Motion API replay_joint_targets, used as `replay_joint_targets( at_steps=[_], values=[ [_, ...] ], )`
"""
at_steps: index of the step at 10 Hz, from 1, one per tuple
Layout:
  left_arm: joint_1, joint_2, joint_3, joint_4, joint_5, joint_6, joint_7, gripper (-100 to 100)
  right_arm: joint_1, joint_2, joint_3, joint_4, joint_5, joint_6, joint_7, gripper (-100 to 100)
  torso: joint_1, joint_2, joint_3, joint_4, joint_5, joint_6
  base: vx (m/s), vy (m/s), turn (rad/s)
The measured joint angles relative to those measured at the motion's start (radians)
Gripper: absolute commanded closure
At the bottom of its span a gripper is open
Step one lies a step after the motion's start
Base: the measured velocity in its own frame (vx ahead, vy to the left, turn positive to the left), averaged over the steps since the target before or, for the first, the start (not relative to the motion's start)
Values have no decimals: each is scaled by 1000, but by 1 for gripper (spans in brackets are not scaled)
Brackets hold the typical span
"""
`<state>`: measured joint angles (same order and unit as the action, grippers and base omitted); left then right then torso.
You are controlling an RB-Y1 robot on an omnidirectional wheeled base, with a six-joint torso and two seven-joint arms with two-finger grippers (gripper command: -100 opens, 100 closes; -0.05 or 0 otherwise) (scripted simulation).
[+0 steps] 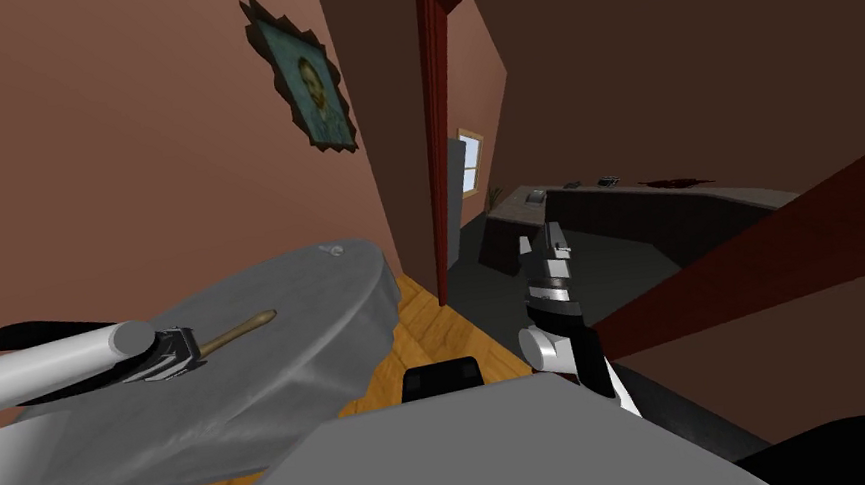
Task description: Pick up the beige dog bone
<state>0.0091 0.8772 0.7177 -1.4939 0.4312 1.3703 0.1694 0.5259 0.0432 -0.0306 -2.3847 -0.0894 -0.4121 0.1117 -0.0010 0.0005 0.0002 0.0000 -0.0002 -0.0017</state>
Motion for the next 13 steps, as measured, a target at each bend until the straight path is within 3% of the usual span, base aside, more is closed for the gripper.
replay_joint_targets(
  at_steps=[6, 7, 8, 13],
  values=[
    [-20, 49, 67, 92, 1, 147, 23, -100, 0, 0, 0, 0, 0, 0, 0, 0, 0, -1, 0, 0, 0, 0, 28, -14, -116],
    [-21, 49, 67, 95, 1, 150, 23, 0, 0, 0, 0, 0, 0, 0, 0, 0, 1, 0, 0, 0, 0, 0, 0, 0, 0],
    [-21, 49, 67, 95, 1, 150, 23, -100, 0, 0, 0, 0, 0, 0, 0, 0, 1, 1, 1, 0, 0, 0, -41, 18, -192],
    [-44, 56, 60, 199, -54, 97, 70, -100, 0, 0, 0, 0, 0, 0, 0, 0, 4, 10, 6, 2, 1, 0, -121, 41, -229]
  ],
)
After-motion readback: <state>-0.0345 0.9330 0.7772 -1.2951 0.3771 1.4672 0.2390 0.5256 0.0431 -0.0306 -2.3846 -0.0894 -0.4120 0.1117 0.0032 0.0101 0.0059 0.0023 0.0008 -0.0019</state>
